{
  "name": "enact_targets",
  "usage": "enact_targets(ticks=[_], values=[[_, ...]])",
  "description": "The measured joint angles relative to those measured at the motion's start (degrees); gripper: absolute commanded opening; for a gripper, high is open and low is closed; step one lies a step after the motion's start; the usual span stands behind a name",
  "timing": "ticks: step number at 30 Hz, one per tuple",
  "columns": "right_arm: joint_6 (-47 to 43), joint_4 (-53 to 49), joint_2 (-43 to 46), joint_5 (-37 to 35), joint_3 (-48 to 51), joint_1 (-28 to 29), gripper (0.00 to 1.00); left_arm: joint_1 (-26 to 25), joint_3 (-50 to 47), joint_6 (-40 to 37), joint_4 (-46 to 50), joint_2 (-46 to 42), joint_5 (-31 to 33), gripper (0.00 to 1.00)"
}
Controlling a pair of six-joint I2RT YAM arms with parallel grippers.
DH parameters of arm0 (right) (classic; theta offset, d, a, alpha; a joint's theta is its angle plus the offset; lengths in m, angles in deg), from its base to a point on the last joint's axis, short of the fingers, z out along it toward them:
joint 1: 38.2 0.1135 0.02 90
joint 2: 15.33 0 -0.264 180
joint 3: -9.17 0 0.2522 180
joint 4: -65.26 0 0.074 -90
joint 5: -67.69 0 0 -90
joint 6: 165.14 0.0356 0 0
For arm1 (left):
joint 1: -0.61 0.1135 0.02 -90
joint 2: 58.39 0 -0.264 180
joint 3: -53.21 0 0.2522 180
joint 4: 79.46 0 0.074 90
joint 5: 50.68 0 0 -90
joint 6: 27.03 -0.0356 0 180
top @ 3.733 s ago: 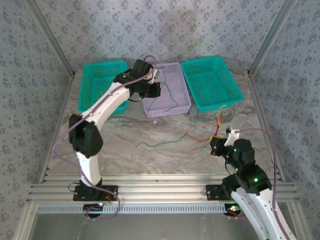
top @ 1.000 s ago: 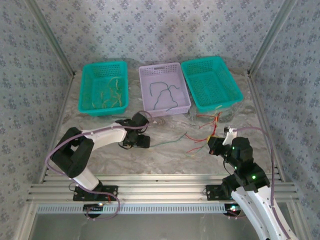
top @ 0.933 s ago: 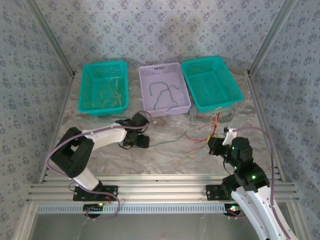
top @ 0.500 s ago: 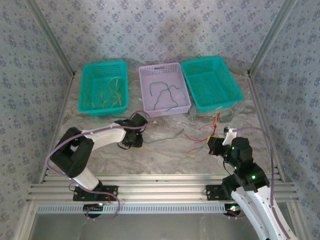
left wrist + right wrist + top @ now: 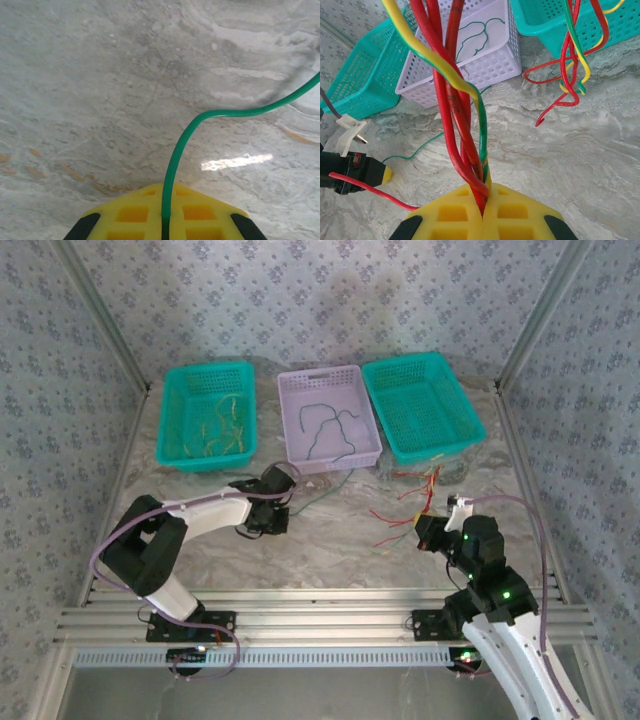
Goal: Untangle the cables
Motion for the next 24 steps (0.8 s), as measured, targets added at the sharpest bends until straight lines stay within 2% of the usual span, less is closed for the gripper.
enact_targets(ticks=[9, 15, 19, 24], values=[[0.00, 0.02, 0.00, 0.26, 0.00, 0.00, 0.00, -2.08, 1.38, -0.07, 4.20, -4.55, -3.87, 0.00], [0.02, 0.24, 0.00, 0.44, 0.20, 0.00, 0.00, -3.63, 6.45, -0.04, 11.61, -14.25, -5.88, 0.00], [0.02, 0.63, 0.00, 0.44, 0.87, 0.00, 0.00, -3.63, 11.65, -0.04, 17.49, -21.05, -7.37, 0.00], [0.02, 2.10, -1.20, 0.48, 0.90, 0.00, 0.00, -3.63, 21.90, -0.55, 22.05, -23.65, -9.05, 0.00]])
